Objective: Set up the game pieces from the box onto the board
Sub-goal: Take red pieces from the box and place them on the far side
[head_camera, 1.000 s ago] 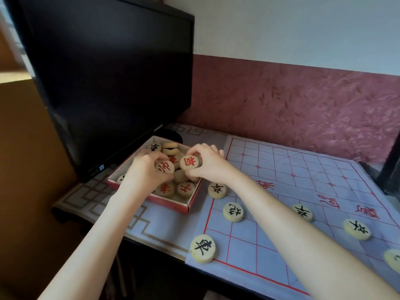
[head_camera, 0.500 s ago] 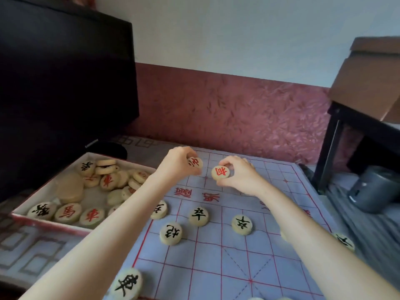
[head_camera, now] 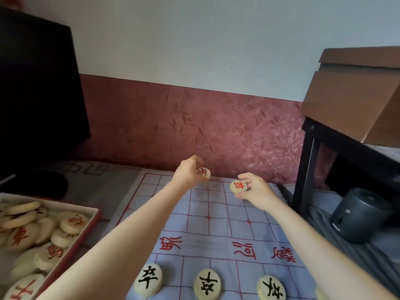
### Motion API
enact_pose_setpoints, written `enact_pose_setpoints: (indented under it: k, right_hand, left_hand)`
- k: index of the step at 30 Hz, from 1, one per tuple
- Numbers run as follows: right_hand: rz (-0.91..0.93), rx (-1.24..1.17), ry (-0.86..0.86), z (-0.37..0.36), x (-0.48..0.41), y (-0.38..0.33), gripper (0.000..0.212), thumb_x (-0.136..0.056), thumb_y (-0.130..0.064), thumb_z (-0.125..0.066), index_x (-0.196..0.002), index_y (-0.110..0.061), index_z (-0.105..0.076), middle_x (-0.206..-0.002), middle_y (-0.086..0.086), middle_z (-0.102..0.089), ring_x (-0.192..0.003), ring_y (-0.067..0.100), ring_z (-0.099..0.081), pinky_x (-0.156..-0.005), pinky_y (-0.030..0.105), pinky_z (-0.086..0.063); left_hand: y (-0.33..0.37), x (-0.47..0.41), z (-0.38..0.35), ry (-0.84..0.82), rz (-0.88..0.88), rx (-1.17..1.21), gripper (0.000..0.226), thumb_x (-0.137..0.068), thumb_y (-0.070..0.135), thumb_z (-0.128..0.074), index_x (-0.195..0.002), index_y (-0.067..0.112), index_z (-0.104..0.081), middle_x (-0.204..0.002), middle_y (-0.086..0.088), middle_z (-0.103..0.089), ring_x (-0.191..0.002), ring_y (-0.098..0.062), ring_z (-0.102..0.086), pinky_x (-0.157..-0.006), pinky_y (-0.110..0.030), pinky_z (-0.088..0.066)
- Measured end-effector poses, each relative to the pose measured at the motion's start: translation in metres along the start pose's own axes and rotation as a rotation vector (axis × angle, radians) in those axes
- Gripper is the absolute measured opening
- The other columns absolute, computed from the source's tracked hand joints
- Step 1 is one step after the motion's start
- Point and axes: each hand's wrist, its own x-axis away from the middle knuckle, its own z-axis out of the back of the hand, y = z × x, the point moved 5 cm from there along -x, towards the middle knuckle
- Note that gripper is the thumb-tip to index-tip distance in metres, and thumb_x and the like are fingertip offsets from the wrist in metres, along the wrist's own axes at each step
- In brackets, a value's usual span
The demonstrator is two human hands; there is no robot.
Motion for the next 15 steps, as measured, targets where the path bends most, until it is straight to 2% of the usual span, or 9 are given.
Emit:
enact_pose_setpoints:
  k: [3,7,11,15]
  right_hand:
    - [-0.012,-0.053,0.044,0.005,-0.013,0.007,0.062,-0.07,-0.007,-0.076,-0.126,-0.012,-0.051,-0.107,0.005,-0.059,-0.108,0.024,-0.055,-0.091,0.032,-0.044]
    - [-0.01,-0.119,0.06,0.004,-0.024,0.013,0.063,-0.071,-0.005,-0.075,-0.128,-0.011,-0.05,-0.112,0.009,-0.061,-0.101,0.021,-0.056,-0.086,0.028,-0.042]
    - [-0.016,-0.133,0.078,0.002,-0.032,0.024,0.062,-0.069,-0.005,-0.076,-0.126,-0.01,-0.052,-0.11,0.008,-0.063,-0.095,0.019,-0.057,-0.087,0.03,-0.044]
    - [-0.014,-0.117,0.096,0.008,-0.033,0.031,0.058,-0.071,-0.007,-0.076,-0.124,-0.011,-0.053,-0.1,0.001,-0.062,-0.095,0.018,-0.057,-0.089,0.032,-0.045]
  left_hand:
    - [-0.005,-0.019,-0.012,-0.01,0.025,-0.007,0.058,-0.069,0.025,-0.078,-0.121,0.014,-0.053,-0.117,-0.005,-0.061,-0.103,-0.02,-0.061,-0.089,-0.033,-0.051]
    - [-0.014,-0.034,-0.03,-0.058,0.054,-0.055,0.06,-0.067,0.026,-0.08,-0.119,0.012,-0.055,-0.12,-0.007,-0.062,-0.109,-0.023,-0.059,-0.095,-0.036,-0.048]
    - [-0.019,-0.042,-0.041,-0.057,0.058,-0.091,0.058,-0.064,0.03,-0.082,-0.115,0.015,-0.06,-0.116,-0.005,-0.064,-0.109,-0.022,-0.058,-0.099,-0.039,-0.043]
    - [-0.02,-0.045,-0.044,-0.058,0.038,-0.129,0.049,-0.071,0.036,-0.075,-0.115,0.017,-0.062,-0.117,-0.002,-0.065,-0.111,-0.02,-0.058,-0.102,-0.036,-0.041]
